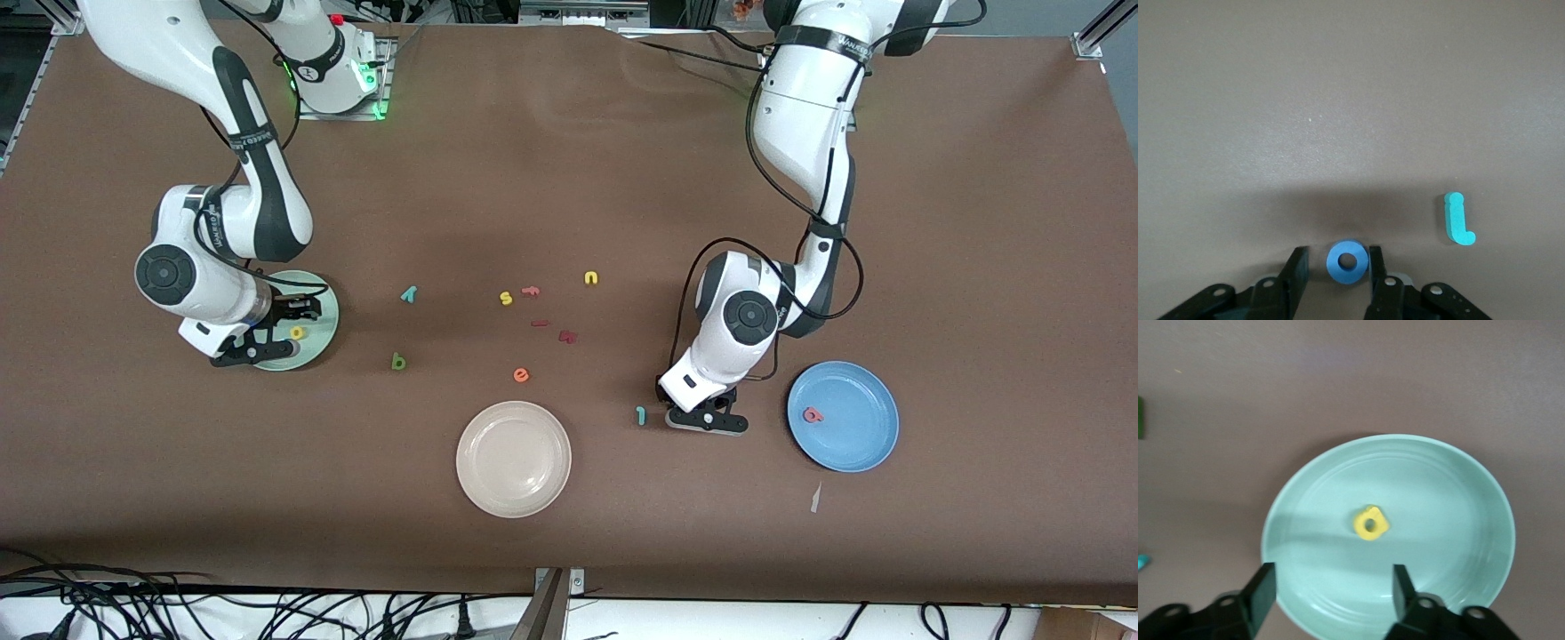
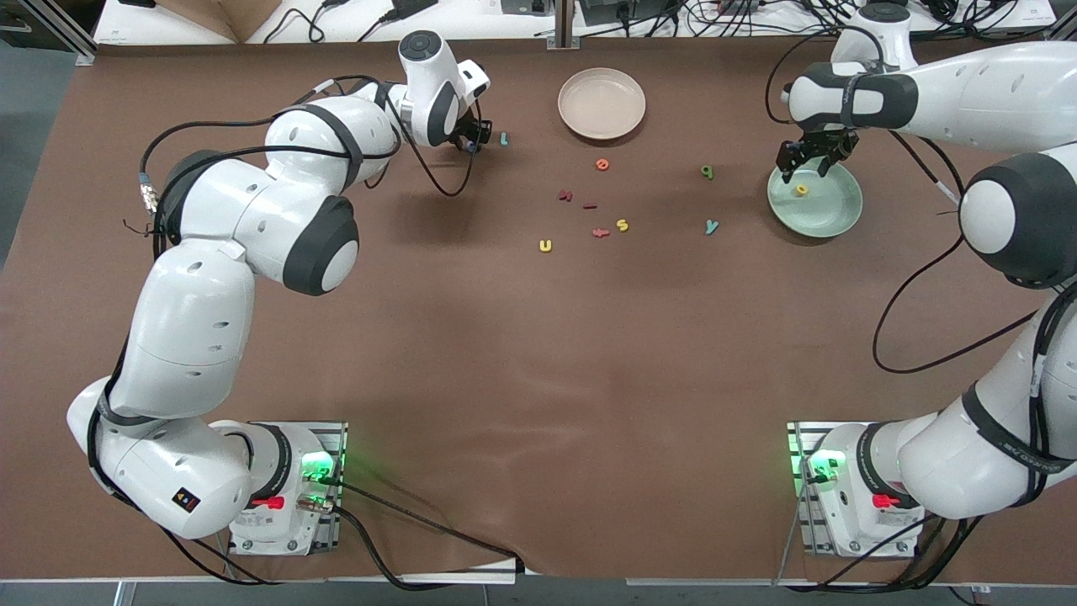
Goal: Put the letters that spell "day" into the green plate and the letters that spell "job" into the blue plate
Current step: 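Drop the blue o into the blue plate while the right gripper grasps the green q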
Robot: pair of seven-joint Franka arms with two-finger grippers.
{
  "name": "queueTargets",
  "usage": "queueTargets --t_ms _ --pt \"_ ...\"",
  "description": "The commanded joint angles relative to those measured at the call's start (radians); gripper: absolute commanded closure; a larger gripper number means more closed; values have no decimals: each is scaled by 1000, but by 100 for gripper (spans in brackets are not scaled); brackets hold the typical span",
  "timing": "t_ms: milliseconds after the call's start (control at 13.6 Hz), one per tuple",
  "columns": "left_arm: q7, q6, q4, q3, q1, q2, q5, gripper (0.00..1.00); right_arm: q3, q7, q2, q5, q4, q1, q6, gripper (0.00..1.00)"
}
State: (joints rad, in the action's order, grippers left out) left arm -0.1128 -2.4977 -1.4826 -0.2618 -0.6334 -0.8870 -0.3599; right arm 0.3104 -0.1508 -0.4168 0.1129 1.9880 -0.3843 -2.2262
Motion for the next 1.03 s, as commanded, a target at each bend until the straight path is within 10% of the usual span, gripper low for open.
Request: queueTargets --t_ms 0,589,956 --pt "12 -3 24 -19 -15 -23 -27 70 -28 52 7 65 -29 -18 19 0" --pt "58 26 -11 -45 -2 38 -19 83 -123 332 -173 77 -241 -62 -15 0" --pt "65 302 -41 -40 148 227 165 82 -125 342 -266 80 -304 -71 -98 0"
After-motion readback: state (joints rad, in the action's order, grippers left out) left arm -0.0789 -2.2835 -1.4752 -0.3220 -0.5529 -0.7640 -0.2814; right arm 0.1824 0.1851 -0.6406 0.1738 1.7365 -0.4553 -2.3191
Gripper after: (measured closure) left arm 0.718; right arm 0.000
